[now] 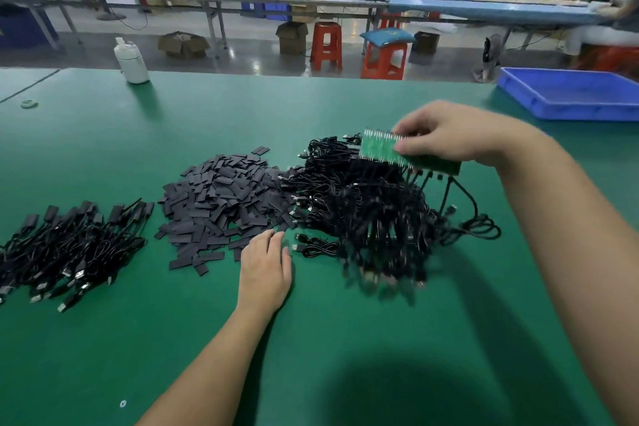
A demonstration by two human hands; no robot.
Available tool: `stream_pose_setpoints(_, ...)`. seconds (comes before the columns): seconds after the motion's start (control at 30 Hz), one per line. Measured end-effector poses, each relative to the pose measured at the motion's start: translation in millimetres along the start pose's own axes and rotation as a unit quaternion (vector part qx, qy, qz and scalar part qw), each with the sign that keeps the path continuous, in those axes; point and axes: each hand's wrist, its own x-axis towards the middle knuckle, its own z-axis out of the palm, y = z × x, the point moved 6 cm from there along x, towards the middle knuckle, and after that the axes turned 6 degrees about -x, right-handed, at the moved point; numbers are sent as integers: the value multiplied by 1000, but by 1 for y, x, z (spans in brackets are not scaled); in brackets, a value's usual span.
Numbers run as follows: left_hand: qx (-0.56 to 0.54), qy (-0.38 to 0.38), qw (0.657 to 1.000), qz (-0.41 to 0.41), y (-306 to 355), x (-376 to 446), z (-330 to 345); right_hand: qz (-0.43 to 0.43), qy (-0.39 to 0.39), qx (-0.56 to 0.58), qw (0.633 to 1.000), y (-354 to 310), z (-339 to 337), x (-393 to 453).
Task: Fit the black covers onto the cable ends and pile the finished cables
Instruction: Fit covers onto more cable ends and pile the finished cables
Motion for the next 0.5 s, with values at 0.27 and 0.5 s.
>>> stream_pose_setpoints(0.27, -436, -108, 881, -146, 78, 19, -12, 44, -131, -17, 990, 46, 101, 2)
stream_pose_setpoints(0.5, -445, -190, 865, -129, 123, 32, 4, 39, -125, -48, 990, 53, 111, 12)
